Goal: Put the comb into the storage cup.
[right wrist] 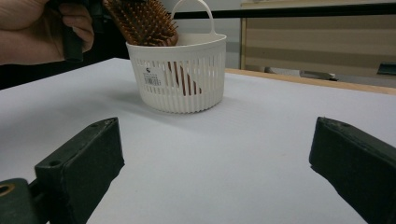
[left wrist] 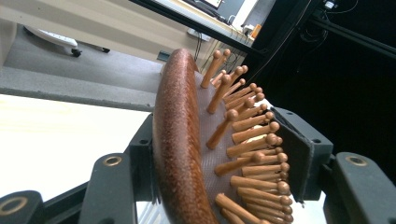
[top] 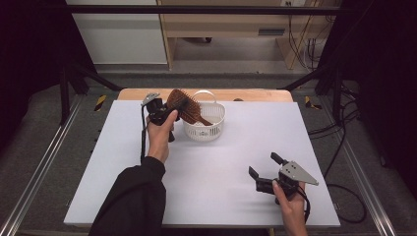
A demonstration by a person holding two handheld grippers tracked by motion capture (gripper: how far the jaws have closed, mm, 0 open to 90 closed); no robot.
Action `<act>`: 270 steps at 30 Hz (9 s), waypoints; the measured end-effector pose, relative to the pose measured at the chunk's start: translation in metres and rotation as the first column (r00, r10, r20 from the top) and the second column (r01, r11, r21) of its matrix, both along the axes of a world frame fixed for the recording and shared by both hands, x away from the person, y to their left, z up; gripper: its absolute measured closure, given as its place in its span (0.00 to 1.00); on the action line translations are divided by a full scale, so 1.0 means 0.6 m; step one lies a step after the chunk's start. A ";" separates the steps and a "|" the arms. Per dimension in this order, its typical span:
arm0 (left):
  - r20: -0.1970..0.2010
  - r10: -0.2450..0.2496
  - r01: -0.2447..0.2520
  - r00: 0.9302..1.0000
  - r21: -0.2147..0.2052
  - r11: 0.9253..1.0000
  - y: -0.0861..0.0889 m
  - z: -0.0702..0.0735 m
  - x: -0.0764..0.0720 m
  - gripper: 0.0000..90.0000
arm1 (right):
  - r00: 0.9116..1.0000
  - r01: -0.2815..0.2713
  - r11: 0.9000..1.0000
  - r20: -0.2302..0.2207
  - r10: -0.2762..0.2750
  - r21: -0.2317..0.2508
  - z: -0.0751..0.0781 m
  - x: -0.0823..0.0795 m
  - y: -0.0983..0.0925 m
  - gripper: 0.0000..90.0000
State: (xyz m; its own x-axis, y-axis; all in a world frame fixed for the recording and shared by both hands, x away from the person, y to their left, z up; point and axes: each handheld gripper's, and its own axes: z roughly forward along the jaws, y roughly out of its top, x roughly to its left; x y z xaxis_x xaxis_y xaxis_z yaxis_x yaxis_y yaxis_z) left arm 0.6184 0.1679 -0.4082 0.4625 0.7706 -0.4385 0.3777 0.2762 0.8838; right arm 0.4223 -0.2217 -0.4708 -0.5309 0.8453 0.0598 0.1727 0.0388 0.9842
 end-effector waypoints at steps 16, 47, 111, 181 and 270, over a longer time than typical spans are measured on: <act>-0.025 0.036 -0.036 0.999 0.022 0.999 0.007 -0.004 0.001 0.35 | 1.000 -0.006 1.000 -0.002 0.006 0.001 0.000 0.000 0.001 0.04; 0.042 0.047 -0.050 0.998 0.096 0.994 0.004 0.006 -0.020 0.07 | 1.000 -0.022 1.000 -0.006 0.022 0.001 -0.001 0.001 0.005 0.03; 0.219 0.055 -0.122 0.974 0.304 0.945 0.017 0.070 -0.081 0.03 | 1.000 -0.027 1.000 -0.009 0.027 -0.003 -0.003 0.002 0.009 0.03; 0.274 0.046 -0.116 0.961 0.245 0.963 0.192 0.120 -0.271 0.02 | 1.000 0.008 1.000 0.013 -0.007 -0.017 0.003 -0.006 -0.010 0.04; 0.289 -0.070 -0.034 0.955 0.342 0.939 0.218 -0.088 -0.388 0.03 | 0.997 -0.015 0.999 0.071 0.019 -0.047 -0.005 -0.023 -0.063 0.02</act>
